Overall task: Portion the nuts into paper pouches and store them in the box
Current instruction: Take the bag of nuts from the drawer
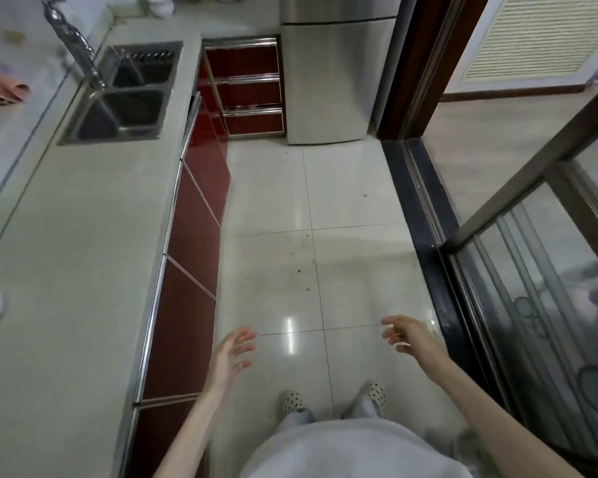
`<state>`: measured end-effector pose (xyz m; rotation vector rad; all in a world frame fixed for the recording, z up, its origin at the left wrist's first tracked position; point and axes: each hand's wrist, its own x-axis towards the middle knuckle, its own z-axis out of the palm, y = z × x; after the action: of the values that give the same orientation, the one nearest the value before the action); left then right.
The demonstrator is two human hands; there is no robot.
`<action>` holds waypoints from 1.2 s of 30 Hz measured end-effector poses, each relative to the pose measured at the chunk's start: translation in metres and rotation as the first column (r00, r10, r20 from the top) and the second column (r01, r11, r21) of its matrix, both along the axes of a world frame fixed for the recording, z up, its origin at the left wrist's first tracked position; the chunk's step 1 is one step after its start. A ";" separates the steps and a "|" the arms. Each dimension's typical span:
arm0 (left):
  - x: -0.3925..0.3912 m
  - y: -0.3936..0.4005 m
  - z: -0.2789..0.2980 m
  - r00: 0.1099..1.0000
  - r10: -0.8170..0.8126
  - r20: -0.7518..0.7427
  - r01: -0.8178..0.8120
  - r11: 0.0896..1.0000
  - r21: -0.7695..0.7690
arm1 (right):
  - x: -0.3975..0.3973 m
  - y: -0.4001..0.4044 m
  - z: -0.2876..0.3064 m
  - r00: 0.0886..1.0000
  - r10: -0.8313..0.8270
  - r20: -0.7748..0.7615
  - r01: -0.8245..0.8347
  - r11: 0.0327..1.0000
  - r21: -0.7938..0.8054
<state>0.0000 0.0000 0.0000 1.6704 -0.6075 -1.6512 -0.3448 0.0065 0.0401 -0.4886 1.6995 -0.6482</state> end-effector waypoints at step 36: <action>0.038 -0.247 -0.040 0.966 -0.054 0.254 -0.021 0.958 0.285 | 0.000 -0.260 -0.080 0.944 0.287 -0.165 -0.235 0.931 0.280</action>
<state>0.0377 -0.2469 -0.0399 2.1204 -0.5251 -1.6021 -0.3451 -0.2531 -0.0397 -0.5991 1.8372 -0.1825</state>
